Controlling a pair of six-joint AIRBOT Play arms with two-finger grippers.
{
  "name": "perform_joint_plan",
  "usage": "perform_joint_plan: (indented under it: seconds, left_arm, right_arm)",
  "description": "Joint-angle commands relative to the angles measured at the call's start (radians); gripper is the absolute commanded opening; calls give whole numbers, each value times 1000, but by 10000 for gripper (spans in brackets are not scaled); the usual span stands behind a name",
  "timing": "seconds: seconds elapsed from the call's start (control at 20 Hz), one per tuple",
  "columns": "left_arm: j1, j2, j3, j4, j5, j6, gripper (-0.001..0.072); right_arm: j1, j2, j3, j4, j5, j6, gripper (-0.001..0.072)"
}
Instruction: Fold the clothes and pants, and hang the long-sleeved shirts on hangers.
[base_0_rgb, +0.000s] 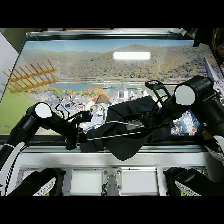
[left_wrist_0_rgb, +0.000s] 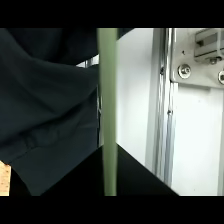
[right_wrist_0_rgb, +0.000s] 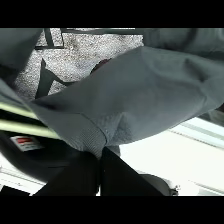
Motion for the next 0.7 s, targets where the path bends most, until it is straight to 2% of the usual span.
perform_joint_plan:
  seconds: [0.0, 0.15, 0.35, 0.55, 0.65]
  left_arm:
    - [-13, -7, 49, -3, 21, -77, 7]
    - [-13, -8, 159, -3, 15, -89, 7]
    - [-13, -8, 240, -3, 24, -99, 7]
    - [-13, -51, 239, -13, 26, -106, 7]
    - [-12, -89, 239, -92, 40, -106, 7]
  right_arm:
    - [0, 1, 107, -29, 51, 4, 14]
    - [0, -12, 244, -33, 120, 33, 13]
    - [0, -37, 378, -33, 119, 57, 13]
    - [0, -43, 417, -31, 118, 64, 13]
    - [1, -43, 417, -9, 115, 64, 13]
